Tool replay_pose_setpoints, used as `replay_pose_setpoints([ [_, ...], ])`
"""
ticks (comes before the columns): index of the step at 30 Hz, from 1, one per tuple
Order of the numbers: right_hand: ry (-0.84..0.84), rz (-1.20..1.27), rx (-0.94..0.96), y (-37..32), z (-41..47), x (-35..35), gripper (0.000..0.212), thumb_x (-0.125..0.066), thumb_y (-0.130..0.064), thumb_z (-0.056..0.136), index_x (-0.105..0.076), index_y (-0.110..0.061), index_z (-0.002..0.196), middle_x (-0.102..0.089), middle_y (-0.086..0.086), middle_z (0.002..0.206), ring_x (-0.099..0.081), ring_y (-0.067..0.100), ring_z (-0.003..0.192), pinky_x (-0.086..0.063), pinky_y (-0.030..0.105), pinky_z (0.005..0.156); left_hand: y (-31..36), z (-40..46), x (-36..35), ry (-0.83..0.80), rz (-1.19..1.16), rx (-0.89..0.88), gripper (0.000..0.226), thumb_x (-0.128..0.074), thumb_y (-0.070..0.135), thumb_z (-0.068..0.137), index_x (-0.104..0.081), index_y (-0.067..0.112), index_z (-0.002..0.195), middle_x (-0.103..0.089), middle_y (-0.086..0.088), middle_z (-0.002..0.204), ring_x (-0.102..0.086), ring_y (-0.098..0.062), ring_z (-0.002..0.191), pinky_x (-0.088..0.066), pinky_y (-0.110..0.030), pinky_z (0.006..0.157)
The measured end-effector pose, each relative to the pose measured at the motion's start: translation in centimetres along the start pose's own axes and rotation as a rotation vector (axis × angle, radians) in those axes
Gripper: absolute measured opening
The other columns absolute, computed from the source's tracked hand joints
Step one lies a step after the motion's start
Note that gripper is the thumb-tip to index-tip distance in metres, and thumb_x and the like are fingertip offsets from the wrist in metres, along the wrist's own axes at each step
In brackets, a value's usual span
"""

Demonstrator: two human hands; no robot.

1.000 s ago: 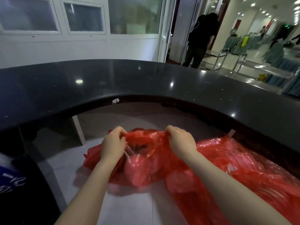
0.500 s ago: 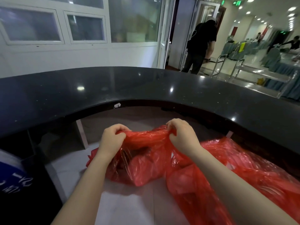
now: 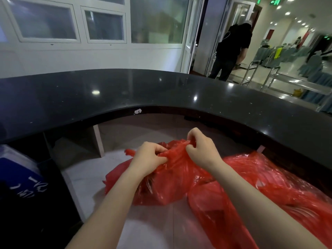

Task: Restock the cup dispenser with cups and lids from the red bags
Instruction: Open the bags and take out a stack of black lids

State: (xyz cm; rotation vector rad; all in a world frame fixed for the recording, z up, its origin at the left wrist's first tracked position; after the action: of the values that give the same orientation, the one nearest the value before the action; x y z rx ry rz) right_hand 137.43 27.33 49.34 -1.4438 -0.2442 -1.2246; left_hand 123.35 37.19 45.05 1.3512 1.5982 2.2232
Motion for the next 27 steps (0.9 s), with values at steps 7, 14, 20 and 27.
replay_pose_setpoints([
  [7,-0.347,0.436,-0.024,0.3,-0.8,-2.4,0.029,-0.055,-0.041,0.094,-0.058,-0.038,0.123,-0.067,-0.014,0.099,-0.063,-0.004,0.088,-0.045,0.012,0.075,1.8,-0.5,4.0,0.301,0.043,-0.102,0.045,-0.06,-0.009,0.069,-0.07,0.034,0.07,-0.06,0.018,0.076,-0.057,-0.004,0.078,-0.043,-0.018,0.075],
  [14,-0.185,0.01,0.022,0.8,0.2,-1.5,0.013,-0.073,-0.025,0.081,-0.068,-0.031,0.071,-0.067,-0.012,0.067,-0.063,0.001,0.065,-0.047,0.019,0.06,-0.6,-2.7,5.2,0.461,-0.068,-0.118,0.047,-0.066,-0.01,0.07,-0.07,0.037,0.066,-0.059,0.021,0.092,-0.057,0.005,0.087,-0.039,-0.005,0.076],
  [20,0.166,-0.114,-0.327,6.6,0.6,3.7,0.009,-0.052,-0.024,0.091,-0.061,-0.023,0.089,-0.07,0.003,0.09,-0.066,0.024,0.082,-0.053,0.034,0.079,-6.1,-5.5,8.4,0.682,-0.142,0.062,0.05,-0.065,-0.01,0.07,-0.063,0.038,0.055,-0.063,0.012,0.093,-0.061,-0.01,0.087,-0.044,-0.024,0.08],
  [27,0.242,-0.076,0.021,2.7,0.2,4.7,0.042,-0.059,-0.007,0.081,-0.059,-0.018,0.122,-0.056,0.006,0.123,-0.055,0.024,0.112,-0.038,0.026,0.098,-7.9,-5.7,8.5,0.596,-0.202,0.142,0.04,-0.055,-0.012,0.071,-0.066,0.025,0.061,-0.068,0.009,0.091,-0.064,-0.008,0.086,-0.053,-0.033,0.085],
])
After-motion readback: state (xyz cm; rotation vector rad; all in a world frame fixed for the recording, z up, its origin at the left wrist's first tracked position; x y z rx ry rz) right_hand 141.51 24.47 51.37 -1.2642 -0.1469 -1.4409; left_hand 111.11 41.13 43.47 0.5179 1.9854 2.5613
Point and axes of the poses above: each hand's wrist, its own z-axis towards the middle knuckle, its own x-axis out of the back of the hand, y = z × x, the point moved 9 cm from there along z, towards the middle knuckle
